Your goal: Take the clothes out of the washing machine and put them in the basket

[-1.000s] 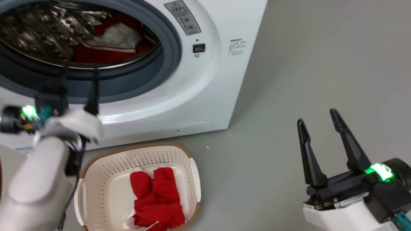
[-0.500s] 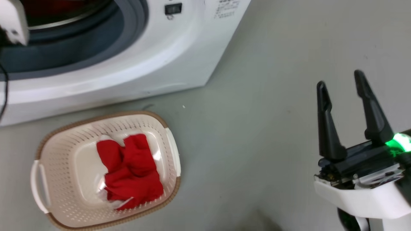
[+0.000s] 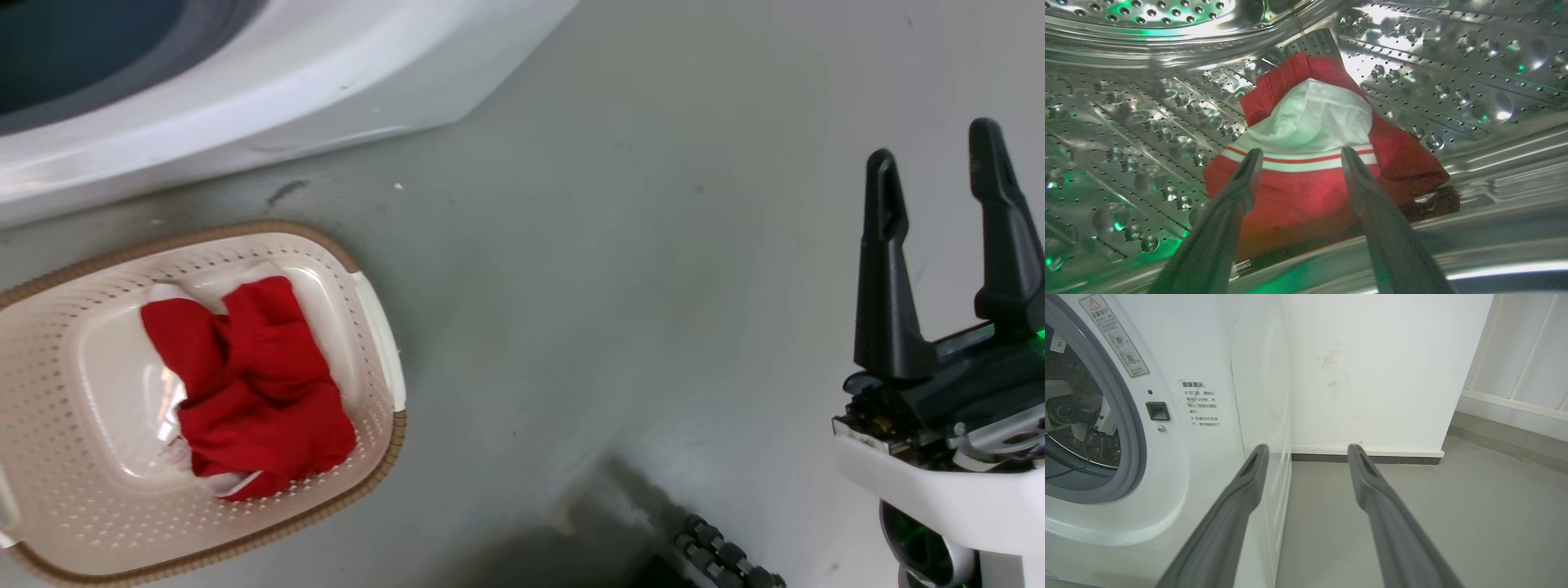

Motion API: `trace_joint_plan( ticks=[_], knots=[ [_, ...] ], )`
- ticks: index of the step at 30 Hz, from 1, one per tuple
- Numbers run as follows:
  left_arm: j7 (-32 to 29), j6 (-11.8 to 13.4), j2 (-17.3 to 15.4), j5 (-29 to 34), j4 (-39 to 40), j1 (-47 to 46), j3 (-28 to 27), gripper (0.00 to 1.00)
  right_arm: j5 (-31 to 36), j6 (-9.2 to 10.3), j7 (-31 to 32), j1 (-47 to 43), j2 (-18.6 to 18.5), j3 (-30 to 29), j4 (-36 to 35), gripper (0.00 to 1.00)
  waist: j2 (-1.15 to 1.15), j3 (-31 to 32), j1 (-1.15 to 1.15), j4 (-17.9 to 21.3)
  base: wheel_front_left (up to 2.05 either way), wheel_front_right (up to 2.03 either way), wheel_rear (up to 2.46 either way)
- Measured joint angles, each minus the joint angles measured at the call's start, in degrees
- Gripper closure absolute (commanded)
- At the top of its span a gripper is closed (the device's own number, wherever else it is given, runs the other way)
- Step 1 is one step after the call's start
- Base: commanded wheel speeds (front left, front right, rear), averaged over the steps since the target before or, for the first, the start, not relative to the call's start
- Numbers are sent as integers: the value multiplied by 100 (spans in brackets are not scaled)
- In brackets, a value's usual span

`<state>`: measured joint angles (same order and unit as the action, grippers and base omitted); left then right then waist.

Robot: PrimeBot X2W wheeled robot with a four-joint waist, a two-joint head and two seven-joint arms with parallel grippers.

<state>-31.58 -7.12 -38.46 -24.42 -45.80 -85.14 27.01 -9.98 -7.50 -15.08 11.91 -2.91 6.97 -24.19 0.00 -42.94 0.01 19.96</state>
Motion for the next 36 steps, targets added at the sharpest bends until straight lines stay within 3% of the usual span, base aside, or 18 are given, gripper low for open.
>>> trace_joint_plan(
  ticks=[2, 3, 6, 14, 20, 36],
  knots=[
    [-361, -21, -42, -76, -60, -257, 65, 0, -71, 0, 0, 40, 0, -9, -48, 0, 0, -123, 0, 73, 0, 0, 0],
    [-1066, -23, -101, -263, -131, -717, 258, 0, -148, 0, 0, 104, 0, 24, -141, 0, 0, -346, 0, 213, 0, 0, 0],
    [-1688, -27, -152, -449, -136, -1014, 472, 0, -201, 0, 0, 110, 1, 42, -189, 0, 0, -496, 0, 313, 0, 0, 0],
    [-2870, -27, -441, -710, -241, -1749, 760, 0, -320, 0, 0, 146, 0, 86, -323, 0, 0, -823, 0, 529, 0, 0, 0],
    [-3204, -27, -456, -770, -353, -1994, 881, 0, -326, 0, 0, 168, 0, 119, -374, 0, 0, -992, -1, 603, 0, 0, 0],
    [-3043, -27, -471, -900, -460, -2059, 1439, 0, -357, 0, 0, 191, 0, 110, -474, 0, 0, -1247, -1, 568, 0, 0, 0]
  ],
)
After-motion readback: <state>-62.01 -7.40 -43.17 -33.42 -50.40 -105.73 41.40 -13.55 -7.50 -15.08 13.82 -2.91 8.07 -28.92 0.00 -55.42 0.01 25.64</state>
